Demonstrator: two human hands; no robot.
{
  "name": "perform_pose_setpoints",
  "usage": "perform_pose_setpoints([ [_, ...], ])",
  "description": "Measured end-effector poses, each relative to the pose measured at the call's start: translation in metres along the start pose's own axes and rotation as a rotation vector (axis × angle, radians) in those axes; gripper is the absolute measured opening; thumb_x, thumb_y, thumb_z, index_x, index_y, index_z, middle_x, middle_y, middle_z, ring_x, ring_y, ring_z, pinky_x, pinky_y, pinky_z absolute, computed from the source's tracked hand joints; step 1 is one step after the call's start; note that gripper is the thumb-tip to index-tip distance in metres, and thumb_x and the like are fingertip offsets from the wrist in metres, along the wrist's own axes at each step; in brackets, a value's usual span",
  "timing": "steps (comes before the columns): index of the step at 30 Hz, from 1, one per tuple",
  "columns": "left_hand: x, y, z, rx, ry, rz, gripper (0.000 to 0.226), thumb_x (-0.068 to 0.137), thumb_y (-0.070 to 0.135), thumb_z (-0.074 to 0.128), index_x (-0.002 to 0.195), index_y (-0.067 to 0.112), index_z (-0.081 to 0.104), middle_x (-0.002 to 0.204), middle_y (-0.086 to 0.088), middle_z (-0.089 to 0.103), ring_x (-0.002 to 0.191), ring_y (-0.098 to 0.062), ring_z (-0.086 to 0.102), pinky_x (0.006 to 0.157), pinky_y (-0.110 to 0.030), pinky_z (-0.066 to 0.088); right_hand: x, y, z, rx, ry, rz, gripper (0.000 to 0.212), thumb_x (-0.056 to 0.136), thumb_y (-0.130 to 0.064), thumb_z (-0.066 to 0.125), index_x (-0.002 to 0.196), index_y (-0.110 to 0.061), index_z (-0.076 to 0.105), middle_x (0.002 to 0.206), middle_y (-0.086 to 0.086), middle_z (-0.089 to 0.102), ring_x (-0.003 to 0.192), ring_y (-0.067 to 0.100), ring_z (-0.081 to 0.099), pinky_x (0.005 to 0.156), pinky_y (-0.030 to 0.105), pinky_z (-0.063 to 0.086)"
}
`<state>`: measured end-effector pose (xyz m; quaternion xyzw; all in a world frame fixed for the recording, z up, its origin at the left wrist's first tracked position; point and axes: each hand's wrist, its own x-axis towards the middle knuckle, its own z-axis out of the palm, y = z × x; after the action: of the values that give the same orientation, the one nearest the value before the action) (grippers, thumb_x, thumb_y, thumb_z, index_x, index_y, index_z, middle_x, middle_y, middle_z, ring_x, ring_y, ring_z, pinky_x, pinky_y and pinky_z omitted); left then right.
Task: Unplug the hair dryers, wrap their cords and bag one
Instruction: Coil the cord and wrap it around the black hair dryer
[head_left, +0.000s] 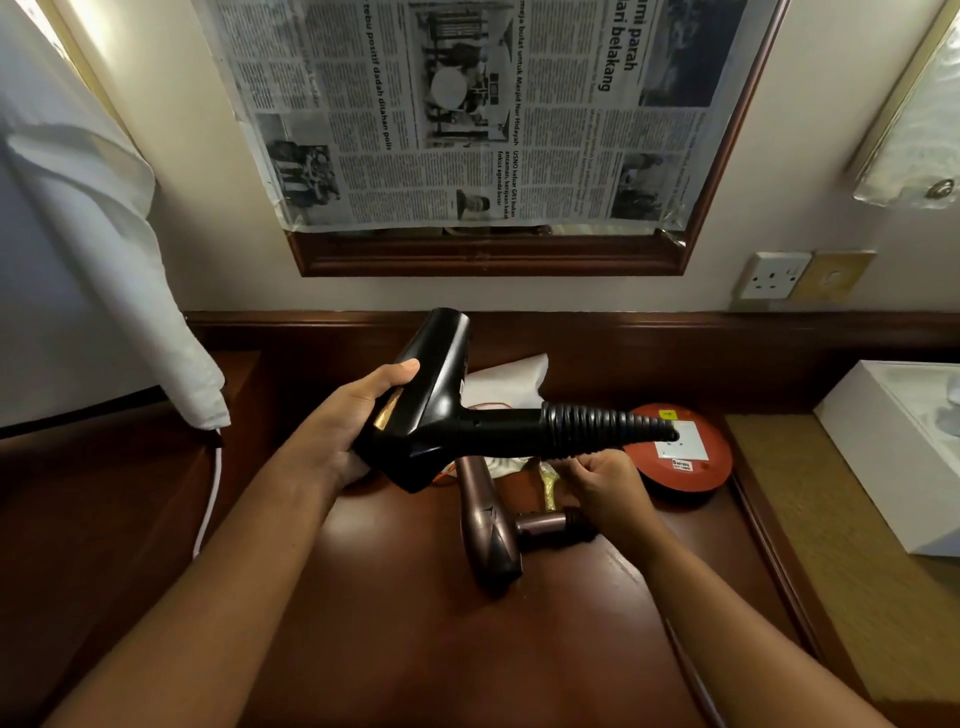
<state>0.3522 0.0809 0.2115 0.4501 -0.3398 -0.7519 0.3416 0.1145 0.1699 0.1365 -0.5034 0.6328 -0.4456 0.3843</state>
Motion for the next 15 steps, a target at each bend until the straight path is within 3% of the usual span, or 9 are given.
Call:
perform_pose_setpoints([
  [2, -0.002, 0.001, -0.001, 0.001, 0.006, -0.006, 0.044, 0.071, 0.033, 0.065, 0.102, 0.003, 0.063, 0.076, -0.012, 0.071, 0.060, -0.022, 0.069, 0.052, -0.028, 0.056, 0.003, -0.003, -0.002, -0.049, -0.026, 0.009, 0.059, 0.078, -0.050, 0.062, 0.061, 0.007, 0.059, 0.049, 0.003, 0.042, 0.048, 0.017, 0.033, 0.051, 0.034, 0.027],
  [4, -0.002, 0.002, -0.002, 0.009, 0.000, -0.016, 0.042, 0.071, 0.033, 0.065, 0.100, 0.003, 0.062, 0.073, -0.011, 0.071, 0.058, -0.021, 0.069, 0.051, -0.028, 0.056, 0.006, -0.008, -0.007, -0.070, -0.084, 0.035, 0.025, 0.090, -0.020, 0.061, 0.067, -0.011, 0.064, 0.049, -0.008, 0.052, 0.046, 0.006, 0.044, 0.049, 0.025, 0.035],
  [6, -0.003, 0.002, -0.005, 0.027, -0.025, -0.012, 0.042, 0.072, 0.033, 0.064, 0.101, 0.003, 0.062, 0.073, -0.010, 0.071, 0.059, -0.021, 0.069, 0.052, -0.027, 0.056, 0.008, -0.016, -0.015, -0.037, -0.182, 0.113, 0.025, 0.091, -0.005, 0.057, 0.069, -0.016, 0.056, 0.060, -0.008, 0.055, 0.054, 0.002, 0.052, 0.051, 0.017, 0.042],
  [8, -0.003, 0.001, -0.009, 0.052, -0.041, -0.008, 0.040, 0.074, 0.033, 0.062, 0.101, 0.003, 0.062, 0.073, -0.010, 0.071, 0.059, -0.020, 0.069, 0.051, -0.027, 0.056, 0.011, -0.020, -0.027, -0.005, -0.287, 0.162, 0.022, 0.090, 0.003, 0.053, 0.072, -0.009, 0.053, 0.070, 0.002, 0.054, 0.063, 0.010, 0.052, 0.059, 0.020, 0.046],
  [12, -0.005, 0.001, -0.011, 0.108, -0.087, -0.036, 0.041, 0.076, 0.033, 0.061, 0.103, 0.003, 0.063, 0.077, -0.012, 0.071, 0.060, -0.021, 0.069, 0.053, -0.027, 0.057, 0.026, -0.037, -0.046, -0.106, -0.508, 0.069, 0.010, 0.088, 0.002, 0.058, 0.093, -0.003, 0.064, 0.087, 0.010, 0.065, 0.073, 0.021, 0.064, 0.060, 0.026, 0.053],
  [15, -0.007, 0.002, -0.010, 0.151, -0.112, -0.063, 0.040, 0.075, 0.031, 0.061, 0.103, 0.002, 0.062, 0.077, -0.012, 0.070, 0.060, -0.020, 0.068, 0.055, -0.025, 0.057, 0.037, -0.045, -0.048, -0.285, -0.562, 0.038, 0.012, 0.089, -0.012, 0.061, 0.093, -0.019, 0.071, 0.088, -0.001, 0.071, 0.077, 0.010, 0.067, 0.063, 0.018, 0.051],
])
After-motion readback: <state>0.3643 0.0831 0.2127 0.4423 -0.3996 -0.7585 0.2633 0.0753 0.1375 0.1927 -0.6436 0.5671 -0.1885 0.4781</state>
